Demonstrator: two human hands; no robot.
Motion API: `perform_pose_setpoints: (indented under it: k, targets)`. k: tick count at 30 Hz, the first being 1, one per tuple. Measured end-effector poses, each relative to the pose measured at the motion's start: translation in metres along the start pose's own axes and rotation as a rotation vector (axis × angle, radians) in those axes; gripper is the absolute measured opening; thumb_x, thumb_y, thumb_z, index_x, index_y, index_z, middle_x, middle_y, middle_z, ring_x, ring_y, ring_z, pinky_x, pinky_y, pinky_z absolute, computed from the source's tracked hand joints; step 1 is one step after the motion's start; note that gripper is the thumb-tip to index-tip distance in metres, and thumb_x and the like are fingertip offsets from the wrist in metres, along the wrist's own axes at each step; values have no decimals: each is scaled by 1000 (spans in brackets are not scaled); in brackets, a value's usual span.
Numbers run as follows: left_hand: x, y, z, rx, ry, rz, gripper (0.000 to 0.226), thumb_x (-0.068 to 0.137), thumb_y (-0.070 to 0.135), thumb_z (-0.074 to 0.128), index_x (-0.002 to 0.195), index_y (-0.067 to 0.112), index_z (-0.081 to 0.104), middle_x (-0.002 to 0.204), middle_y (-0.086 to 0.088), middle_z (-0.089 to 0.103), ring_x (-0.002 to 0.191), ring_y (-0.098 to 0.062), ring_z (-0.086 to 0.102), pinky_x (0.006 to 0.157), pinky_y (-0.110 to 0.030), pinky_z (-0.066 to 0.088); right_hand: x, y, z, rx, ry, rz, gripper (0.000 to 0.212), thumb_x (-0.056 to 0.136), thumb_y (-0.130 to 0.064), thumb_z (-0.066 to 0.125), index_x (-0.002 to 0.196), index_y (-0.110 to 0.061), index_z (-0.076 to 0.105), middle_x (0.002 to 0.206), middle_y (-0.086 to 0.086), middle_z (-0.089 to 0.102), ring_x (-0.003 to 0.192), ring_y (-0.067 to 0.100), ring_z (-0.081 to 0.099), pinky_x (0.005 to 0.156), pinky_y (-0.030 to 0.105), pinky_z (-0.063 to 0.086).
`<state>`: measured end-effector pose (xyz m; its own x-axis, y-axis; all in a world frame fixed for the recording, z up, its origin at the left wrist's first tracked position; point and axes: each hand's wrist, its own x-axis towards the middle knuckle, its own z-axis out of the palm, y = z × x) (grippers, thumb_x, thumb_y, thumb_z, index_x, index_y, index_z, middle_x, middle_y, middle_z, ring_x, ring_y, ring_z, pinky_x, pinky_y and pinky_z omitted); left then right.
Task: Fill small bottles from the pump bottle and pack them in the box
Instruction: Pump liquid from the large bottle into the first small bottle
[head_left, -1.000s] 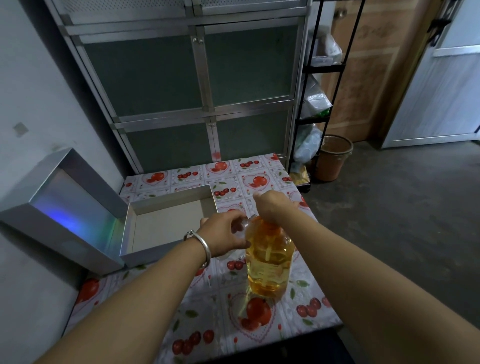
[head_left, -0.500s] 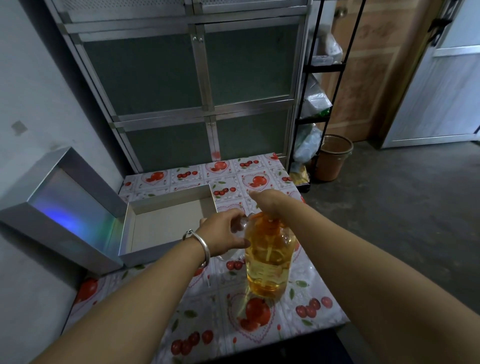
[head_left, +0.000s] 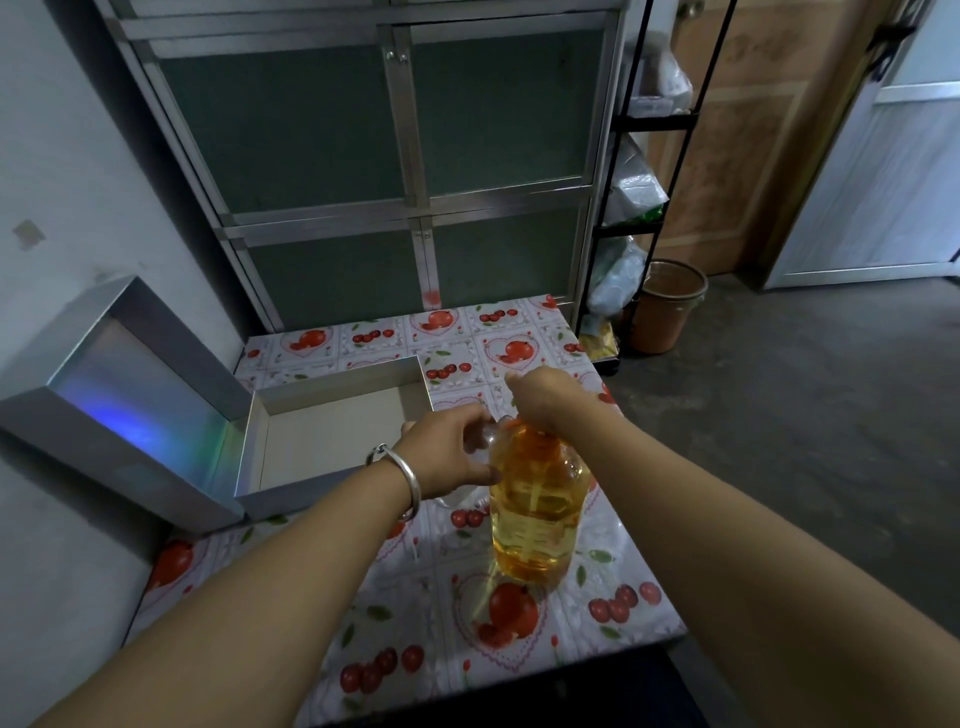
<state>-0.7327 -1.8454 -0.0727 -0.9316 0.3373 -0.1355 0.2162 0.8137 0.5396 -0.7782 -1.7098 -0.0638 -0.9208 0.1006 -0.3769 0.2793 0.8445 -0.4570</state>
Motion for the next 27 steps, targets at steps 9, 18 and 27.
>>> perform_pose_setpoints:
  k: [9,18,27]
  targets:
    - [-5,3,-1,-26,0,4,38,70,33,76,101,23,55,84,12,53,89,-16,56,93,-45,46,-4,-1,-5,61,-112,-13,46,99,-24,33,143,-10,34,137,19,47,121,36,51,93,40,46]
    - [-7,3,1,-21,-11,-18,39,70,33,76,101,22,56,85,11,55,90,-17,57,93,-44,46,1,3,0,38,-38,-14,46,99,-33,32,140,-12,37,117,14,55,99,28,58,88,44,49]
    - [-4,2,2,7,-8,-10,38,69,34,76,100,24,56,86,9,56,90,-17,56,93,-45,45,9,6,8,-156,46,-41,45,96,-20,33,140,-22,40,129,11,50,117,30,48,109,55,28]
